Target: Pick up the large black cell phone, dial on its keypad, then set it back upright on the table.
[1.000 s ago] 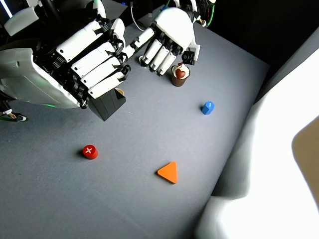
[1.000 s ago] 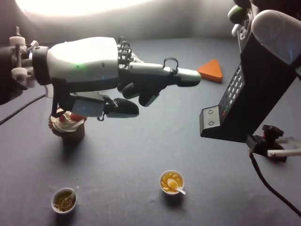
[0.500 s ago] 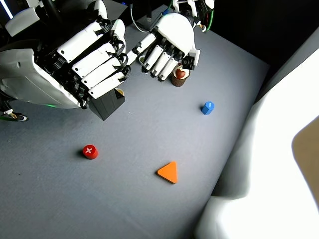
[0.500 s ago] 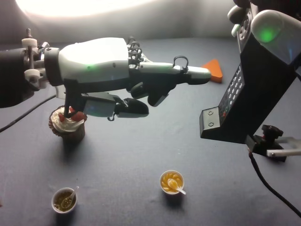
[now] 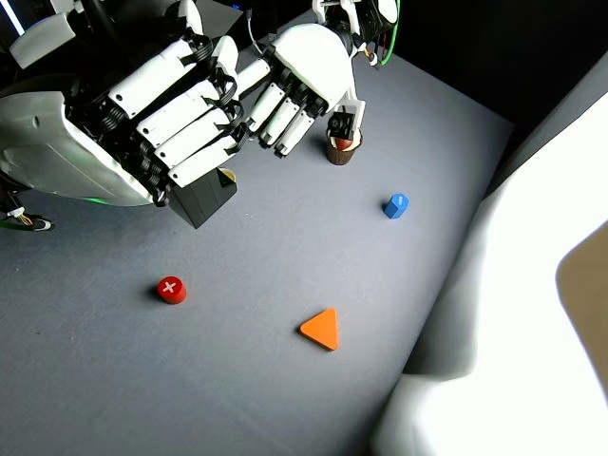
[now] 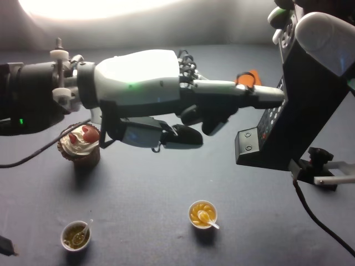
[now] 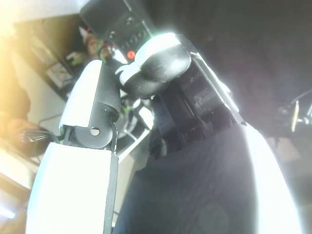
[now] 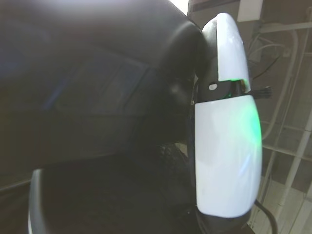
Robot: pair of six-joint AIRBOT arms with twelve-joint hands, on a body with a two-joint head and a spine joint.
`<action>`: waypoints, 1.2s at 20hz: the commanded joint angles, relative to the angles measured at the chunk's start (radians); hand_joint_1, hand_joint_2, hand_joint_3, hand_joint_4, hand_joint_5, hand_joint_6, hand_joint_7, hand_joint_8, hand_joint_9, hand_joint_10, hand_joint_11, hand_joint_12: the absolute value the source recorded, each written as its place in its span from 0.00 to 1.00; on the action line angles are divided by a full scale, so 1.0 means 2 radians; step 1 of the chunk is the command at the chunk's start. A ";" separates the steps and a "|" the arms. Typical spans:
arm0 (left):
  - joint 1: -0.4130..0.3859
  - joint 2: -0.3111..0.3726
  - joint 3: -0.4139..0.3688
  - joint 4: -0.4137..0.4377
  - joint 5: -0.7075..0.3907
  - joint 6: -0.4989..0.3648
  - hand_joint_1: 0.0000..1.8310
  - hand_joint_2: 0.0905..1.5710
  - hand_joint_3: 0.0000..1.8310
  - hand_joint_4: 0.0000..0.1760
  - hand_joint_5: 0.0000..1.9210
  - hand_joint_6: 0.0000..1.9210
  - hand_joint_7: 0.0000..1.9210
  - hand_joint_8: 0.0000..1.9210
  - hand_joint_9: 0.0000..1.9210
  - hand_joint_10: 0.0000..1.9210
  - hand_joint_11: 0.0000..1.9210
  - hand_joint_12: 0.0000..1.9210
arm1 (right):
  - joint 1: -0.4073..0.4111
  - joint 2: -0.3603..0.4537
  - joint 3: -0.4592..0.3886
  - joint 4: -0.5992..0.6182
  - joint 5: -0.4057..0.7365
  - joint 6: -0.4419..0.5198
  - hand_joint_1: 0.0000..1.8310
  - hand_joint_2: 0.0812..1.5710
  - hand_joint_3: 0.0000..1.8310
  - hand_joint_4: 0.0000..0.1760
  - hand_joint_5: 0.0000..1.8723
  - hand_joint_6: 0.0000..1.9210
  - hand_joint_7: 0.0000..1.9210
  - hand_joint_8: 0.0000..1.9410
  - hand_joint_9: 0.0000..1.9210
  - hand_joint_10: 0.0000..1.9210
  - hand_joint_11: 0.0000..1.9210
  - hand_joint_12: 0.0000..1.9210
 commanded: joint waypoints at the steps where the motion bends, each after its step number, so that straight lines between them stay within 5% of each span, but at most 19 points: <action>1: -0.015 -0.002 -0.009 -0.041 -0.041 0.003 0.71 0.80 0.02 0.65 0.04 0.00 0.33 0.84 0.47 1.00 0.52 1.00 | 0.007 0.004 -0.002 -0.019 0.066 0.009 0.81 0.70 0.00 0.00 0.49 0.51 0.48 0.47 0.48 0.60 0.40 0.86; 6: -0.013 -0.001 -0.017 -0.042 -0.038 0.003 0.71 0.80 0.03 0.63 0.04 0.00 0.33 0.84 0.47 1.00 0.51 1.00 | 0.008 0.003 -0.003 -0.018 0.066 0.007 0.81 0.69 0.00 0.00 0.51 0.47 0.49 0.46 0.48 0.60 0.40 0.86; 16: 0.011 0.016 0.047 -0.047 -0.058 -0.006 0.71 0.79 0.03 0.66 0.03 0.00 0.33 0.84 0.48 1.00 0.53 1.00 | 0.009 0.003 0.004 -0.013 0.066 0.005 0.81 0.71 0.00 0.00 0.47 0.53 0.46 0.52 0.46 0.64 0.37 0.90; 20: 0.014 0.009 0.065 -0.070 -0.052 0.001 0.71 0.79 0.03 0.71 0.03 0.00 0.33 0.84 0.45 1.00 0.51 1.00 | 0.009 0.002 0.008 -0.012 0.066 0.005 0.81 0.70 0.00 0.00 0.50 0.48 0.50 0.46 0.48 0.60 0.39 0.87; 24: 0.015 -0.003 0.070 -0.079 -0.045 0.003 0.71 0.79 0.03 0.65 0.03 0.00 0.34 0.83 0.46 1.00 0.52 1.00 | 0.009 0.001 0.011 -0.011 0.066 0.004 0.81 0.70 0.00 0.00 0.50 0.50 0.50 0.46 0.47 0.61 0.37 0.88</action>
